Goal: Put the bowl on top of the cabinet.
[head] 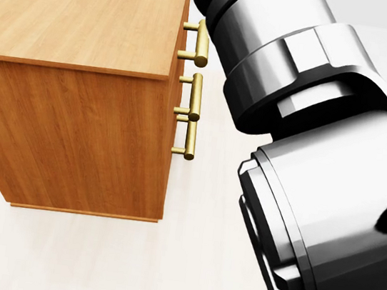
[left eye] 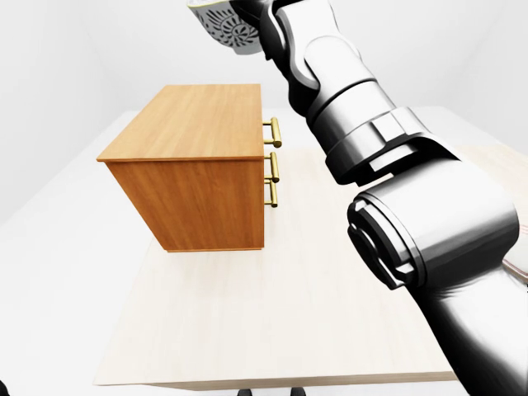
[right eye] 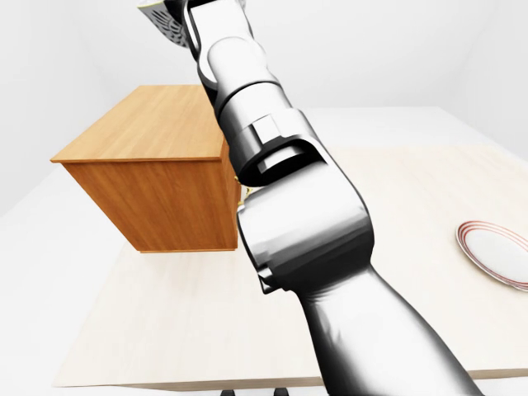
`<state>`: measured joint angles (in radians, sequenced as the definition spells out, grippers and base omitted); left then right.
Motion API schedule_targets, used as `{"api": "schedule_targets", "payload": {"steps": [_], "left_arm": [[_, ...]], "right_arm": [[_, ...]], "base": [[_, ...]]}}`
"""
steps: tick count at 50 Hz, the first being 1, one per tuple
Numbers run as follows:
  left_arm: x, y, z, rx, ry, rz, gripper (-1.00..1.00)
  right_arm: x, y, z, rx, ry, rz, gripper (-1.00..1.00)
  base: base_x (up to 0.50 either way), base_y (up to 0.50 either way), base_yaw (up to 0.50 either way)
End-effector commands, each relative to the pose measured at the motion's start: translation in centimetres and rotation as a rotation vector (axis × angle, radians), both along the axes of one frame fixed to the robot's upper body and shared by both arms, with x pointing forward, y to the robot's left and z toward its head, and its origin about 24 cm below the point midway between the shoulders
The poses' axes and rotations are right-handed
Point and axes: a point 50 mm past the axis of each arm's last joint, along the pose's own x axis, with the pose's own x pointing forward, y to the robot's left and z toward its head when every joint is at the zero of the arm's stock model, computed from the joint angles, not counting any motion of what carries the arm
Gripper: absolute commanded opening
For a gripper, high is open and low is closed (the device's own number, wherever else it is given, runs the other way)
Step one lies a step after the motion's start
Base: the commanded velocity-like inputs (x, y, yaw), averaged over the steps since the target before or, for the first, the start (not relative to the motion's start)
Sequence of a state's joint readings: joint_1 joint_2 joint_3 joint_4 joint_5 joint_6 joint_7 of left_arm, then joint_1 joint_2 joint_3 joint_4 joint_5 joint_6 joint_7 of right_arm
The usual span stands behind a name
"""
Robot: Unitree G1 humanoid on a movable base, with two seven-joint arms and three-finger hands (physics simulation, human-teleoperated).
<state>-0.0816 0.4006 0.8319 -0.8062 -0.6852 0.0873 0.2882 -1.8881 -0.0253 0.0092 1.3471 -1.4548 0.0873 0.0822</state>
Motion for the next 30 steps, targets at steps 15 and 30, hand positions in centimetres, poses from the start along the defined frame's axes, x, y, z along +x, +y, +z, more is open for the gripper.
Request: {"api": "schedule_targets", "payload": {"steps": [15,30], "left_arm": [[-0.2,0.2,0.1,-0.01,-0.007,-0.004,1.0],[0.0,0.2,-0.1,-0.01,0.004,-0.002,1.0]], "right_arm": [[-0.2,1.4,-0.8,0.115,0.095,0.099,-1.0],[1.1,-0.1,-3.0,0.082,0.131,0.038,-1.0]], "base": [[0.0,0.0,0.0],[0.0,0.0,0.0]]}}
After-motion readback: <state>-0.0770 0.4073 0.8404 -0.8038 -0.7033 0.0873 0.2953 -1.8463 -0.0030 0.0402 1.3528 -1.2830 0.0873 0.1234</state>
